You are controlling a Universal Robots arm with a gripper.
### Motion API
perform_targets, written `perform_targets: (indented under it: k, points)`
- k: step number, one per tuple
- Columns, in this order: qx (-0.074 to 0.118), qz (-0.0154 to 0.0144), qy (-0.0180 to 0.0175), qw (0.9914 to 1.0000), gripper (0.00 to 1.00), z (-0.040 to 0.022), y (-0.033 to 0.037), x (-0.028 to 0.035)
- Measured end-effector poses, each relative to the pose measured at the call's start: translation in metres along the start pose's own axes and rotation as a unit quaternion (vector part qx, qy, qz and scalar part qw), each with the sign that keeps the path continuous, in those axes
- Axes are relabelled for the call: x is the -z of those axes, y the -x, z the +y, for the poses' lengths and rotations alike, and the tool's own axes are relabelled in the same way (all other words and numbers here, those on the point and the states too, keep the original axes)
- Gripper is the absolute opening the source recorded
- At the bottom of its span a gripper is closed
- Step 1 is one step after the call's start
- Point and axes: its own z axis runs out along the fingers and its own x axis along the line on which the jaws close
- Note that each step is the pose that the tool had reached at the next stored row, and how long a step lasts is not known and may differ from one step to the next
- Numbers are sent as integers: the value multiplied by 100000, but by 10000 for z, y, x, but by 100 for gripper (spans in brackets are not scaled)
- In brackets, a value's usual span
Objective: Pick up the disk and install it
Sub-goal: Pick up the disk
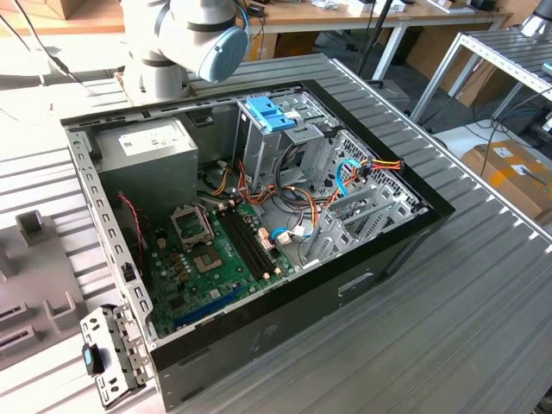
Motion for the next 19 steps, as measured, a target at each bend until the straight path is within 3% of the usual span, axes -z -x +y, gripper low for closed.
perform_targets:
  k: [19]
  points:
    - [-2, -2, 0, 100000, 36, -3, 1, 91]
